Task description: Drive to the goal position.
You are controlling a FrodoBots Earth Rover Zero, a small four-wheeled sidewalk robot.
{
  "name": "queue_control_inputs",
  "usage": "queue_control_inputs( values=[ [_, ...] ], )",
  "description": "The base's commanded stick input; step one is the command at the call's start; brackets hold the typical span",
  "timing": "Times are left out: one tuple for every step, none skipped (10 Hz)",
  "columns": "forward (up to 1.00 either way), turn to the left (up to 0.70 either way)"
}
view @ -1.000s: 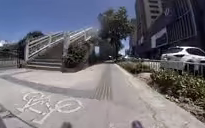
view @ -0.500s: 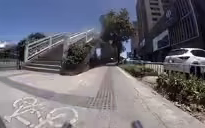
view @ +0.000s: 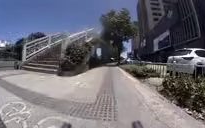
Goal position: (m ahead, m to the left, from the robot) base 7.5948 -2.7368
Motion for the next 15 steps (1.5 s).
queue_control_inputs(
  values=[
    [0.45, 0.0],
    [0.45, 0.0],
    [0.45, 0.0],
    [0.45, 0.0],
    [0.45, 0.0],
    [0.45, 0.0],
    [0.45, 0.0],
    [0.45, 0.0],
    [0.45, 0.0],
    [0.45, 0.0],
    [0.45, 0.0],
    [0.45, 0.0],
    [0.45, 0.0],
    [0.45, 0.0],
    [0.45, 0.0]
  ],
)
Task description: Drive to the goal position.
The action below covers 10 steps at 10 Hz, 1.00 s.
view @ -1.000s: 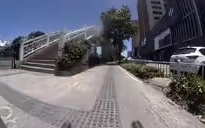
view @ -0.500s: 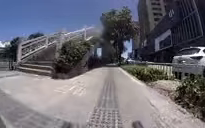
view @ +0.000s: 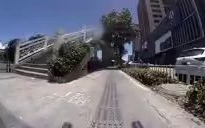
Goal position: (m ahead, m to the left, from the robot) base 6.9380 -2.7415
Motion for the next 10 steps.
queue_control_inputs(
  values=[
    [0.45, 0.0],
    [0.45, 0.0],
    [0.45, 0.0],
    [0.45, 0.0],
    [0.45, 0.0],
    [0.45, 0.0],
    [0.45, 0.0],
    [0.45, 0.0],
    [0.45, 0.0],
    [0.45, 0.0]
  ],
)
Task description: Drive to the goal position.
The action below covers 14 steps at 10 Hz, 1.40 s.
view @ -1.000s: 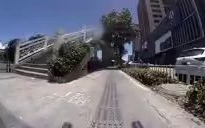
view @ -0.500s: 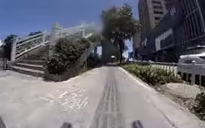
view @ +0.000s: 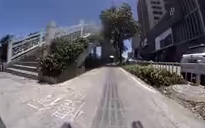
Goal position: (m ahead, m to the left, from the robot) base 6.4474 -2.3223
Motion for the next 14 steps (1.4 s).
queue_control_inputs(
  values=[
    [0.45, 0.0],
    [0.45, -0.17],
    [0.45, -0.27],
    [0.45, -0.27],
    [0.45, -0.27],
    [0.45, -0.27],
    [0.45, -0.27],
    [0.45, -0.27],
    [0.45, -0.27],
    [0.45, -0.22],
    [0.45, 0.0],
    [0.45, 0.0],
    [0.45, 0.0],
    [0.45, 0.0]
  ],
)
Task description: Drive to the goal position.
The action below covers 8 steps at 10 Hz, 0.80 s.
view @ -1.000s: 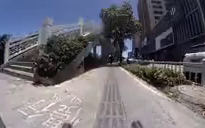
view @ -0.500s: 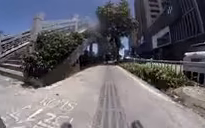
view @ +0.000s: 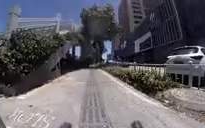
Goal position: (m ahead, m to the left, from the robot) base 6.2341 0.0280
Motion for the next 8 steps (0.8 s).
queue_control_inputs(
  values=[
    [0.45, 0.0],
    [0.45, 0.0],
    [0.45, 0.0],
    [0.45, 0.0],
    [0.45, 0.0],
    [0.45, 0.0],
    [0.45, 0.0],
    [0.45, 0.0]
  ],
)
